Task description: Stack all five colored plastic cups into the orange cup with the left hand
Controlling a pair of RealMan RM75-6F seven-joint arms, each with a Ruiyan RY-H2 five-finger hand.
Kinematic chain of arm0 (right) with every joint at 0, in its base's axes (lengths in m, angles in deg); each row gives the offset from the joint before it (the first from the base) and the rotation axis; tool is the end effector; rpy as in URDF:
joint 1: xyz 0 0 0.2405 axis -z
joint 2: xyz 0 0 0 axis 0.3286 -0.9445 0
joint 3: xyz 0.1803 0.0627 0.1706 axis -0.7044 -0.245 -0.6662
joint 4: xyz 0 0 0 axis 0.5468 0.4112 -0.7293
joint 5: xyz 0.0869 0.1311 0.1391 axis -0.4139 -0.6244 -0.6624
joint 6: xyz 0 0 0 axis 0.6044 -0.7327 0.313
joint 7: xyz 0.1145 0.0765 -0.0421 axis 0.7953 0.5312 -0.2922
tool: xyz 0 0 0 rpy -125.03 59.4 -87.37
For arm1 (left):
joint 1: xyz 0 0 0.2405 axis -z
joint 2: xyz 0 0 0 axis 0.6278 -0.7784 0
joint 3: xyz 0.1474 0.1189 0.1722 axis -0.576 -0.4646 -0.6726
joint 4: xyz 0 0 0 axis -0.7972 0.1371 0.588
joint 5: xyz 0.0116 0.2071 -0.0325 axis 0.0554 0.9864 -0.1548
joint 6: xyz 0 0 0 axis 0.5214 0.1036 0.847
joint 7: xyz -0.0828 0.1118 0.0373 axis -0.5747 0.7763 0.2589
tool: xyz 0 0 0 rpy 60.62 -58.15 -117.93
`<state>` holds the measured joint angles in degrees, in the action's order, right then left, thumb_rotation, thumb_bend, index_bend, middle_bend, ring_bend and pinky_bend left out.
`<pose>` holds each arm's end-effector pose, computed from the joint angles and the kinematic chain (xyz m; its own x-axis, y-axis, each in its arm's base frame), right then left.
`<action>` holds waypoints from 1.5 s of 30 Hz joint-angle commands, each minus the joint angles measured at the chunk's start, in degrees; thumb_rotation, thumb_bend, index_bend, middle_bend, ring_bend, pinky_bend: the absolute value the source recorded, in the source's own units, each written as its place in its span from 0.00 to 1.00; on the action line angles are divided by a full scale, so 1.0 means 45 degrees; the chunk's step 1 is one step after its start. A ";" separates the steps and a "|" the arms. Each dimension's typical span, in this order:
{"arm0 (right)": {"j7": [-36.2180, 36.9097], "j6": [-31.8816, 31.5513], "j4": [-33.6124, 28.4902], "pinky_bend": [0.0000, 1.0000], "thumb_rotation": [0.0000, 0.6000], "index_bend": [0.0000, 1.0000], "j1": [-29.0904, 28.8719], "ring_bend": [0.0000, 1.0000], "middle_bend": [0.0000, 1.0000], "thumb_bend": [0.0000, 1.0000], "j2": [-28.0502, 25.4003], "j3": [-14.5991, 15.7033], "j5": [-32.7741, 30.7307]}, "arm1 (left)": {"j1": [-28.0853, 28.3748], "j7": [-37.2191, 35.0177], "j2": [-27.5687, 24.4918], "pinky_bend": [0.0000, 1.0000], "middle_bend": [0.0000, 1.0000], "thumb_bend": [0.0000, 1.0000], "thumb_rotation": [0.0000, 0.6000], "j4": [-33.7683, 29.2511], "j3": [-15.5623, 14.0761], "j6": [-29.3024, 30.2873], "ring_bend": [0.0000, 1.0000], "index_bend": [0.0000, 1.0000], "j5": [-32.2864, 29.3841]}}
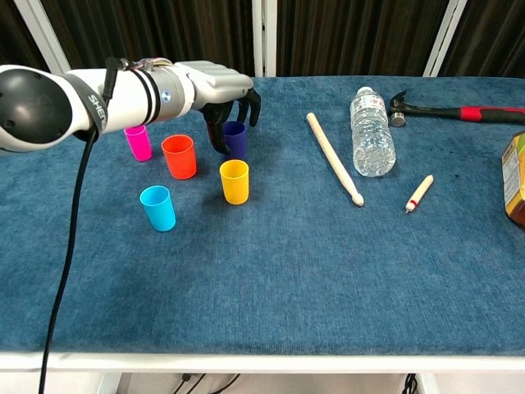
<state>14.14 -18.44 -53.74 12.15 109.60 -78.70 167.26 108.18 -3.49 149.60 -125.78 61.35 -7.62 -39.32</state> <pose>-0.3471 -0.1890 0.1807 0.5018 -0.0857 0.8607 -0.8649 -0.0634 0.4980 -0.0557 0.4291 -0.0827 0.7024 0.2321 0.6728 0.6751 -0.5168 -0.5265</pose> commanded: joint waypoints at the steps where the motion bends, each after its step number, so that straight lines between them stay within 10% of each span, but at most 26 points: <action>1: 0.0023 0.0026 0.0027 0.00 1.00 0.00 -0.0001 0.00 0.00 0.33 0.0004 -0.0004 -0.0024 | -0.0080 -0.0247 0.0140 0.04 0.37 0.19 1.00 0.0243 -0.0024 -0.0111 0.42 0.36 0.0383; 22: -0.0156 0.0113 -0.0130 0.00 1.00 0.00 0.0042 0.00 0.00 0.33 -0.0100 -0.0028 -0.0180 | -0.0335 -0.0543 -0.0334 0.09 0.45 0.27 1.00 -0.0353 0.0277 0.0071 0.50 0.47 0.1380; 36: -0.0488 0.0083 -0.0381 0.00 1.00 0.00 -0.0045 0.00 0.00 0.33 -0.0174 0.0009 0.0085 | -0.0933 0.2063 -0.4110 0.10 0.45 0.27 1.00 -0.6527 0.0135 0.2492 0.50 0.47 0.0370; 45: -0.0964 -0.0112 -0.0781 0.00 1.00 0.00 0.0055 0.00 0.00 0.33 -0.0235 0.0100 0.0249 | -0.1139 0.3638 -0.4788 0.10 0.44 0.27 1.00 -0.7862 -0.0599 0.3593 0.50 0.47 -0.0644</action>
<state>9.84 -18.90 -57.20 12.36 108.56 -78.28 168.35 103.50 11.85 128.85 -160.07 59.57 7.52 -41.47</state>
